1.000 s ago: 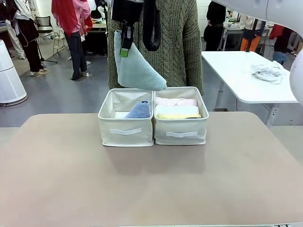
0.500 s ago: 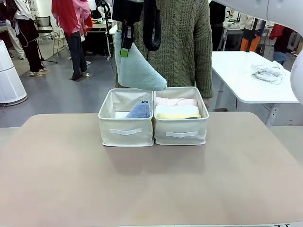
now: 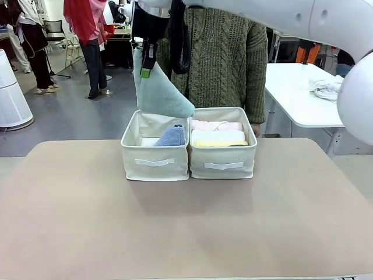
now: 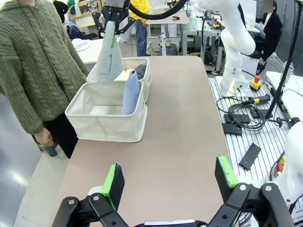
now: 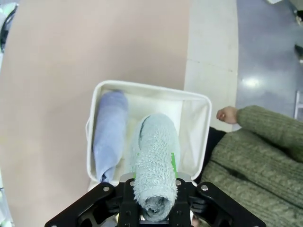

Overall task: Sort the towels based on their folding style.
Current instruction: Pick up another triangle-folded towel from the table and place it in the left Fabric basket.

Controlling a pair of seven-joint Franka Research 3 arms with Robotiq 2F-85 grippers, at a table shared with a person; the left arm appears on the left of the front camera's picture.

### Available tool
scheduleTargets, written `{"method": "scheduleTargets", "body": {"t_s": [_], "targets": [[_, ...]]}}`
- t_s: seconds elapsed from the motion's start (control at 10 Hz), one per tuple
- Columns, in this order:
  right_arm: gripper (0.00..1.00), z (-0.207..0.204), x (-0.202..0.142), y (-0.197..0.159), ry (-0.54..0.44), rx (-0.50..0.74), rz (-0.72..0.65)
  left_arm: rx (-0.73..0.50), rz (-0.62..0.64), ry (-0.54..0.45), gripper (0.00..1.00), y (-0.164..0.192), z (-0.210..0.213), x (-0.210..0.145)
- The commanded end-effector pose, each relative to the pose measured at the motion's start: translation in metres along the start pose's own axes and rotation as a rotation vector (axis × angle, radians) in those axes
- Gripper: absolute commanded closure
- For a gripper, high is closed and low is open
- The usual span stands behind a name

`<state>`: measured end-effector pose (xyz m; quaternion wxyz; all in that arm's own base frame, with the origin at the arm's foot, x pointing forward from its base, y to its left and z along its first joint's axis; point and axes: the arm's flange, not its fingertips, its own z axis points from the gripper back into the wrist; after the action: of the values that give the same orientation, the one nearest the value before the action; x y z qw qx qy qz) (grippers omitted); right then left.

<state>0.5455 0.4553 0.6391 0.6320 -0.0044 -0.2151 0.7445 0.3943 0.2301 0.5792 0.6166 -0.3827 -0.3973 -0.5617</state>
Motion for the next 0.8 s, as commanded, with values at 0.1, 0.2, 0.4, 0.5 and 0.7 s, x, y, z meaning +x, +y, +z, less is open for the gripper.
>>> {"method": "scheduleTargets", "body": {"t_s": [0.1, 0.2, 0.4, 0.5, 0.7], "targets": [[0.80, -0.007, 0.005, -0.018, -0.083, -0.059, 0.016, 0.004, -0.001, -0.004, 0.00, -0.002, 0.001, 0.000], [0.80, -0.009, 0.000, -0.023, -0.099, -0.068, -0.009, 0.004, -0.001, -0.004, 0.00, -0.002, 0.001, 0.000], [0.80, -0.018, -0.007, -0.021, -0.125, -0.061, -0.036, 0.004, -0.001, -0.004, 0.00, -0.002, 0.001, 0.000], [0.80, -0.024, -0.011, -0.024, -0.141, -0.049, -0.049, 0.004, -0.001, -0.004, 0.00, -0.002, 0.001, 0.000], [0.80, -0.040, -0.018, -0.025, -0.146, -0.017, -0.074, 0.004, -0.001, -0.004, 0.00, -0.002, 0.001, 0.000]]}}
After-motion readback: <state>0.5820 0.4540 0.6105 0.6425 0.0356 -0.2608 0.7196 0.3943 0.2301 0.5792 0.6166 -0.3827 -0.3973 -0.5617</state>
